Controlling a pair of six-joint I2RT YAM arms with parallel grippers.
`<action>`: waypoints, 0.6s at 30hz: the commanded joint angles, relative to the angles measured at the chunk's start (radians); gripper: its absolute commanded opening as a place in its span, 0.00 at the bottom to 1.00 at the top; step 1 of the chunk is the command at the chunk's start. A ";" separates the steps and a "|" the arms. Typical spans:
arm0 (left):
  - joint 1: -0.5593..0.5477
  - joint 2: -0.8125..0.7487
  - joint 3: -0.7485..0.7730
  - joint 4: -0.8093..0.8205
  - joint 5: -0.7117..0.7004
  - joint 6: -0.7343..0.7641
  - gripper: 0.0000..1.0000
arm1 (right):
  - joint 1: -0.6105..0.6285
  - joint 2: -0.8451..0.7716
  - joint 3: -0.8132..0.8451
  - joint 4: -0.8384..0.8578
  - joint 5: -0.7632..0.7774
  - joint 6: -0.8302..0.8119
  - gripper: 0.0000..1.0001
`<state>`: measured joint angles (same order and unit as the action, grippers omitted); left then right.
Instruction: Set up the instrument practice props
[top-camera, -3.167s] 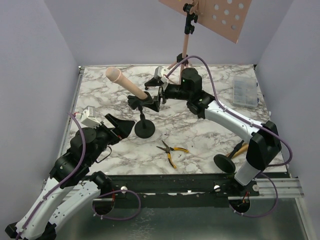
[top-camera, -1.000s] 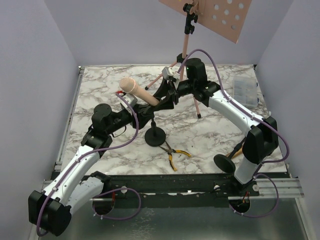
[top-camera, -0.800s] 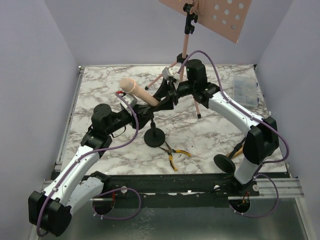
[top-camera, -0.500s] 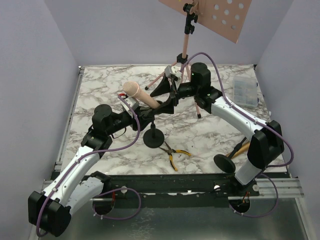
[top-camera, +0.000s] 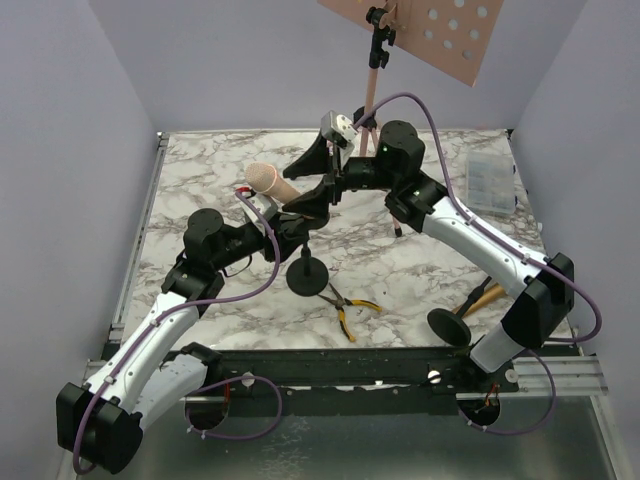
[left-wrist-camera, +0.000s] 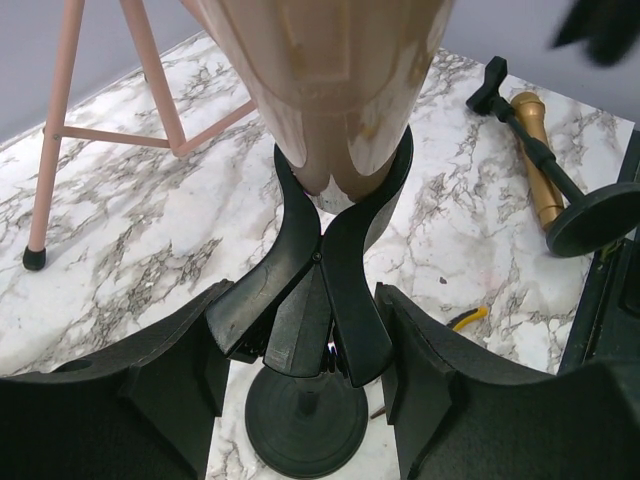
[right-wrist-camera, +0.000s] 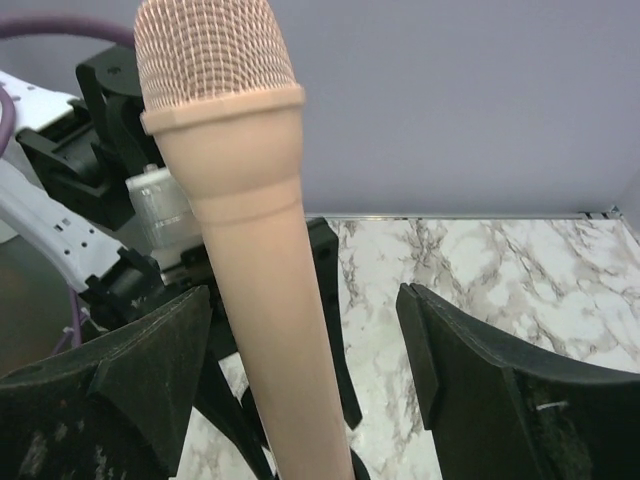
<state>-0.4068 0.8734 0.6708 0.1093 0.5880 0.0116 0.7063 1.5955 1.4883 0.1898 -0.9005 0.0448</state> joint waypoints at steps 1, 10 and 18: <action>0.000 -0.007 -0.007 0.006 0.043 -0.002 0.00 | 0.041 0.025 0.055 -0.009 0.107 0.006 0.77; 0.000 -0.024 -0.011 0.001 0.021 -0.055 0.25 | 0.044 -0.065 -0.098 0.189 0.188 0.049 0.02; 0.000 -0.034 -0.016 0.003 0.036 -0.083 0.80 | 0.044 -0.090 -0.187 0.307 0.163 0.022 0.00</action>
<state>-0.4061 0.8631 0.6662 0.1036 0.5964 -0.0284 0.7479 1.5284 1.3361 0.4423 -0.7486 0.0677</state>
